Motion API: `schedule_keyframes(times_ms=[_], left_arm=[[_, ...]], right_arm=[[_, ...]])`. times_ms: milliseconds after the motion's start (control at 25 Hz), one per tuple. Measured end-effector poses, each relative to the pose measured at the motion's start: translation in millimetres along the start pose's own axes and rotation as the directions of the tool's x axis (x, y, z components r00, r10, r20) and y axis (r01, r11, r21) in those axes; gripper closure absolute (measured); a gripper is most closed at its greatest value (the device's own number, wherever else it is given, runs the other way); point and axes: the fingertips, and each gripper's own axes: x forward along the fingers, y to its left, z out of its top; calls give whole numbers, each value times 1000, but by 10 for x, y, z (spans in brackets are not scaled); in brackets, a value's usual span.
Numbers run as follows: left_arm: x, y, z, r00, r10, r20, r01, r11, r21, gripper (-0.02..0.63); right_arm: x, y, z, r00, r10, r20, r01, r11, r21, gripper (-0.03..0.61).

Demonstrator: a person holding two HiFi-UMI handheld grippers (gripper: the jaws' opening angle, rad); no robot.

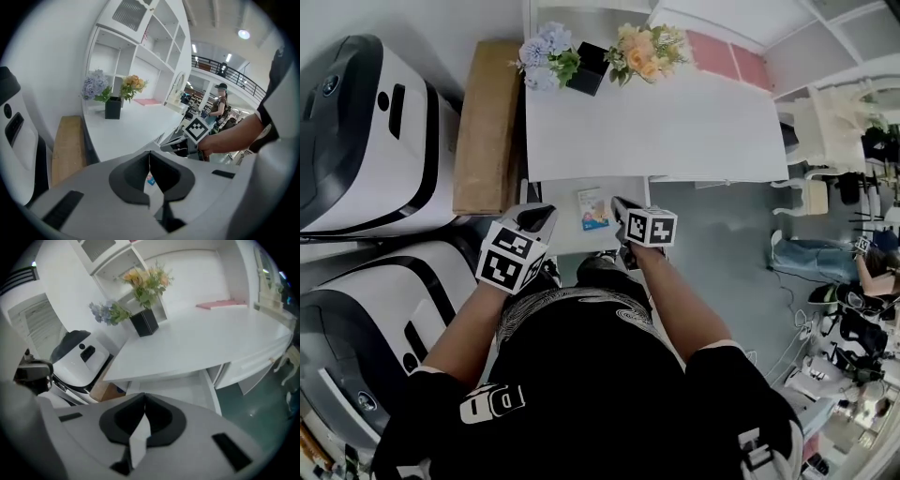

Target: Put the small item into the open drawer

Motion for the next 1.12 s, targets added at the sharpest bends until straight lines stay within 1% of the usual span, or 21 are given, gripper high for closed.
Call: schedule_keyframes(times_ms=[40, 120, 280, 360, 440, 560, 640, 720, 840, 920, 1000, 1120], left_arm=[[-13, -22, 22, 1000, -8, 6, 8, 1000, 9, 598], [-45, -45, 55, 1000, -19, 17, 18, 999, 30, 598], [-119, -76, 85, 999, -33, 38, 30, 997, 67, 598], [-160, -100, 107, 998, -33, 51, 29, 996, 90, 598], [-192, -134, 135, 997, -41, 64, 34, 994, 104, 598], [-247, -182, 175, 995, -53, 82, 44, 992, 115, 598], [-308, -220, 218, 993, -51, 102, 40, 992, 116, 598], [-374, -261, 272, 991, -41, 129, 27, 994, 108, 598], [-459, -342, 341, 986, -20, 168, 4, 996, 94, 598], [-507, -432, 344, 983, -6, 185, -10, 997, 83, 598], [-540, -540, 323, 980, 11, 198, -25, 997, 69, 598], [-549, -763, 265, 977, 32, 209, -42, 998, 42, 598]], right_arm=[[-105, 72, 51, 999, 11, 31, -11, 1000, -1, 568], [-295, 214, 137, 995, 37, 90, -38, 999, 6, 569], [-668, 510, 263, 976, 83, 201, -90, 996, 25, 569], [-868, 679, 341, 962, 105, 251, -109, 994, 2, 569], [-1033, 834, 414, 949, 129, 288, -121, 992, -46, 569], [-1179, 1054, 479, 941, 151, 304, -105, 981, -164, 569], [-1270, 1174, 509, 936, 164, 312, -95, 970, -225, 569], [-1376, 1252, 545, 928, 185, 322, -109, 964, -241, 569], [-1536, 1313, 619, 909, 236, 343, -167, 961, -219, 569], [-1637, 1330, 617, 901, 263, 345, -193, 955, -224, 569], [-1733, 1336, 558, 895, 288, 339, -213, 947, -241, 571], [-1899, 1346, 367, 892, 322, 318, -232, 928, -290, 571]])
